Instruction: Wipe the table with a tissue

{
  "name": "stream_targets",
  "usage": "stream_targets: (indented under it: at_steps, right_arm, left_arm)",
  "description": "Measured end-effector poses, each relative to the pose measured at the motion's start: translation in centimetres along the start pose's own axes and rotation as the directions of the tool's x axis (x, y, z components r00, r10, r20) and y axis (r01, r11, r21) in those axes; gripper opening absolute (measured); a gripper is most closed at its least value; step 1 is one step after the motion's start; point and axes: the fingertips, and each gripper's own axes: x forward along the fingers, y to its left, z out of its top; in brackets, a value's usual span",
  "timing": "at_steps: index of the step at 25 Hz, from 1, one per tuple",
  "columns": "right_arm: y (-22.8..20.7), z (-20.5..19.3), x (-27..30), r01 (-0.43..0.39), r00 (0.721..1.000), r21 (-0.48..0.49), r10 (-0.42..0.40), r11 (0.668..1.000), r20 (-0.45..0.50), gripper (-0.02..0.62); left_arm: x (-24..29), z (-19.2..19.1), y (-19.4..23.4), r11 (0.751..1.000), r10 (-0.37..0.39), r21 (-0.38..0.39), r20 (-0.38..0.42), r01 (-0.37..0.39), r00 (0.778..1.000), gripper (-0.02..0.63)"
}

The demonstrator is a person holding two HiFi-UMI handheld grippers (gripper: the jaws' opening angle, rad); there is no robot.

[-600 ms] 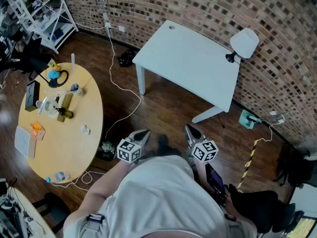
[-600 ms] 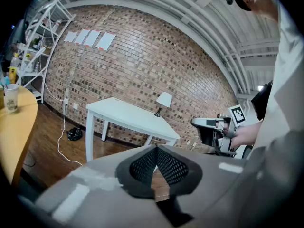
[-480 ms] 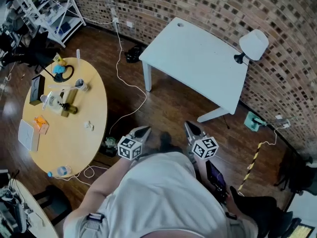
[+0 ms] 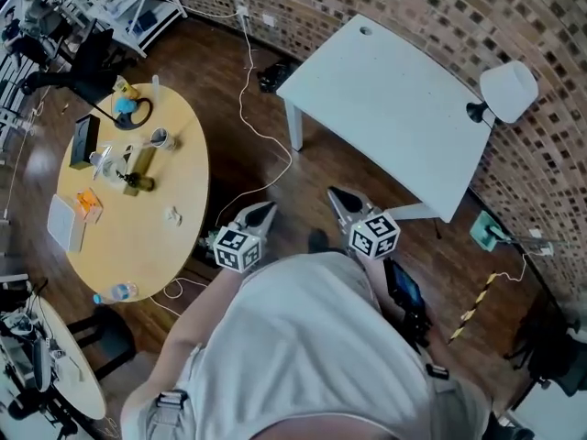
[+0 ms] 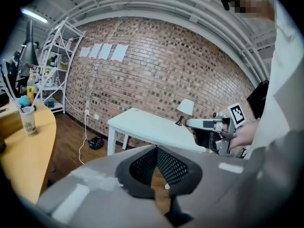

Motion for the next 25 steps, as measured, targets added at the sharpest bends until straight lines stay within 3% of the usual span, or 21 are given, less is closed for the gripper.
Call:
stream_targets:
  at_steps: [7, 13, 17, 22, 25]
  right_arm:
    - [-3.1, 0.7, 2.9, -0.093, 0.994, 0.013, 0.094, 0.996, -0.05, 0.014]
    - [-4.7, 0.4, 5.1, -0.174, 0.978, 0.015, 0.174, 0.985, -0.115, 0.014]
    - [-4.0, -0.6, 6.2, -0.293, 0.941, 0.03, 0.293, 0.956, -0.168, 0.014]
    - [-4.6, -2.3, 7.5, -0.298, 0.928, 0.067, 0.306, 0.952, -0.211, 0.014]
    - [-2.2, -3.7, 8.7, -0.342, 0.903, 0.083, 0.352, 0.936, -0.249, 0.014]
  left_arm:
    - [1.3, 1.7, 2.4, 0.992, 0.127, -0.01, 0.012, -0.127, 0.992, 0.005]
    - [0.5, 3.0, 5.0, 0.962, 0.273, -0.04, 0.041, -0.272, 0.961, 0.005]
    - [-0.2, 1.2, 5.1, 0.926, 0.369, -0.091, 0.013, -0.367, 0.929, 0.005]
    - [-0.4, 0.8, 6.7, 0.921, 0.375, -0.102, -0.017, -0.375, 0.927, 0.005]
    - [-2.8, -0.1, 7.6, 0.9, 0.415, -0.134, -0.023, -0.414, 0.91, 0.005]
